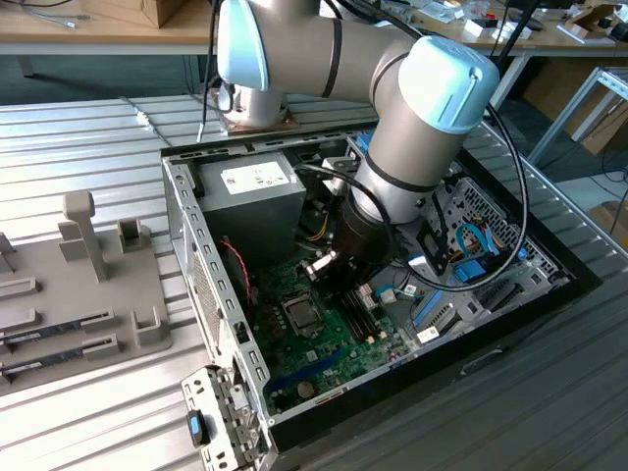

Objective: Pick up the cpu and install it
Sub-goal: 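Install the first cpu locking lever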

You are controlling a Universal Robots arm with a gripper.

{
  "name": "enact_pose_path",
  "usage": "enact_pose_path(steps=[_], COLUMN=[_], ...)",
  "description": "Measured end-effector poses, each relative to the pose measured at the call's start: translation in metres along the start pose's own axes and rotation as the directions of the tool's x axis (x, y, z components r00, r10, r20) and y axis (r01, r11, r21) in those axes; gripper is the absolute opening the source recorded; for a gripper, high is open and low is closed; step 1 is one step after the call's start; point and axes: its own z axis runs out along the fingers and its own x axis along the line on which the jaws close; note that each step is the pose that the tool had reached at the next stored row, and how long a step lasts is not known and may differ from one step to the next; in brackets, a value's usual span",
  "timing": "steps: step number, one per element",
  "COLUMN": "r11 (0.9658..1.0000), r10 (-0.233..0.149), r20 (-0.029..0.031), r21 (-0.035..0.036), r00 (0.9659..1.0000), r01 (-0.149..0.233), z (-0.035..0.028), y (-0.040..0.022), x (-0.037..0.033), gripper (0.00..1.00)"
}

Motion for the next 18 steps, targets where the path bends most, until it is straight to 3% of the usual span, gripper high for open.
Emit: enact_pose_path(steps=[1, 5, 9, 12, 15, 18], r11=[1.0, 1.0, 1.0, 1.0, 1.0, 1.0], r10=[0.0, 0.0, 0.0, 0.0, 0.0, 0.0], r20=[0.0001, 0.0003, 0.0002, 0.0004, 0.0004, 0.0003], r21=[-0.0003, -0.0006, -0.0005, -0.0004, -0.0005, 0.0002], r00=[1.0, 1.0, 1.0, 1.0, 1.0, 1.0], r01=[0.0, 0.0, 0.0, 0.0, 0.0, 0.0], z=[-0.0004, -0.0015, -0.0017, -0.0011, 0.0003, 0.0019], y=[0.0066, 0.0235, 0.0269, 0.0199, 0.0053, -0.002], x=[-0.0004, -0.0012, -0.0008, 0.0005, 0.0016, 0.0024], gripper=[0.16, 0.16, 0.16, 0.16, 0.16, 0.16])
